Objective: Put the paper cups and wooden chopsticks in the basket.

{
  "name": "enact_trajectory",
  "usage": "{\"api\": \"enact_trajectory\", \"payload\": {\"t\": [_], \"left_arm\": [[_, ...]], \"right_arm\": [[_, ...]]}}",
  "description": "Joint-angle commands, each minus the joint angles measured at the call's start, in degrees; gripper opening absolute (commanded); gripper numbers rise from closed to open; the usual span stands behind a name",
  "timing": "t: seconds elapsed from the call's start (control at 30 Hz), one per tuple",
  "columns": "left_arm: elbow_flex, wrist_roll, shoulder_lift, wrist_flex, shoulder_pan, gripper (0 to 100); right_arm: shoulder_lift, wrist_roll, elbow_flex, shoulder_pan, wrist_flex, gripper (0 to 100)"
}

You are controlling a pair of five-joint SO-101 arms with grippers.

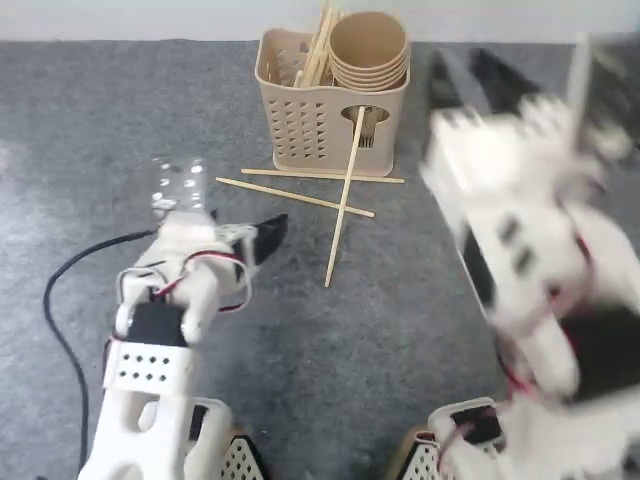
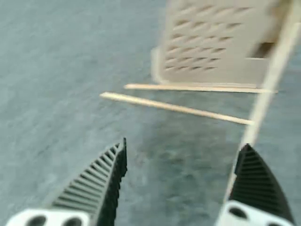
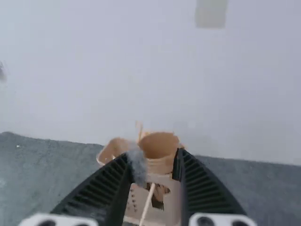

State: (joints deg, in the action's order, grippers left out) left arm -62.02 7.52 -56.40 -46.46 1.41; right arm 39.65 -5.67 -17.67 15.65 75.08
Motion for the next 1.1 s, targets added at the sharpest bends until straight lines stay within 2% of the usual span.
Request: {"api": "enact_trajectory", "payload": {"t": [0.0, 0.1, 0.2, 0.3, 0.43, 0.63, 0.9, 1.07], "left_arm": [[5.58, 0.88, 1.41, -0.09, 7.47, 35], [7.87, 0.62, 5.54, 0.70, 12.31, 35], [9.36, 0.44, 11.87, 5.10, 13.89, 35], [11.82, 0.44, 18.73, 8.70, 14.15, 35], [17.27, 0.35, 27.87, 8.97, 14.15, 32], [23.96, -4.48, 38.68, 9.32, 14.51, 17], [31.34, -4.92, 48.88, 9.41, 20.92, 18], [37.05, -4.92, 57.49, 9.41, 21.10, 18]], "right_arm": [[5.67, -0.97, -0.09, -4.53, 13.49, 11.9], [8.84, -0.97, 4.40, -9.10, 20.79, 11.9], [12.53, -0.97, 15.56, -14.46, 20.88, 11.8], [17.54, -0.70, 31.12, -19.12, 15.34, 11.8], [28.44, -0.79, 53.54, -22.90, 3.65, 11.8], [49.01, -0.97, 81.58, -23.25, -8.92, 11.7], [62.73, -0.97, 101.54, -21.67, -13.58, 11.7], [64.31, -0.97, 104.62, -21.32, -13.23, 11.7]]}}
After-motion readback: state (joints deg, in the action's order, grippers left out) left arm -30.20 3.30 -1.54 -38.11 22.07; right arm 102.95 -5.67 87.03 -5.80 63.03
